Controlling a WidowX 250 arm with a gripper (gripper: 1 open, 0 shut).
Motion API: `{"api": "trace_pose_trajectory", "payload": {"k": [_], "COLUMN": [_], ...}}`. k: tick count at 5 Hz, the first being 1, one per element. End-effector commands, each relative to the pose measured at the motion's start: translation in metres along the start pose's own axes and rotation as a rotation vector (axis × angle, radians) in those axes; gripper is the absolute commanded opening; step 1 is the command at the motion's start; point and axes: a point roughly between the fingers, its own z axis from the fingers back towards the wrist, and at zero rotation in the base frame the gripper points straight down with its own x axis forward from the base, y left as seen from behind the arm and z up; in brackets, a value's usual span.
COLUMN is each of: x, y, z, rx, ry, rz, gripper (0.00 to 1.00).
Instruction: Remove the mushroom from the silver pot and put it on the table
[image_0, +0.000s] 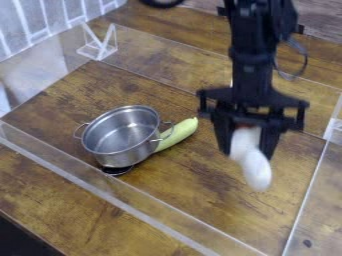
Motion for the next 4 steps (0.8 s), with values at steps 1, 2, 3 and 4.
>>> {"api": "trace_pose_trajectory", "payload": {"k": [1,2,3,4], "x": [-0.003,0.005,0.017,0.028], "y": [0.004,0.021,0.037,0.049], "z": [-0.001,-0.003,-0.008,-0.016], "rx": [-0.003,0.020,0.031,0.034], "ry": [-0.037,-0.029,-0.024,-0.022], "rz": [-0.064,-0.099,-0.105,-0.108], "gripper": [0.00,0.00,0.00,0.00]}}
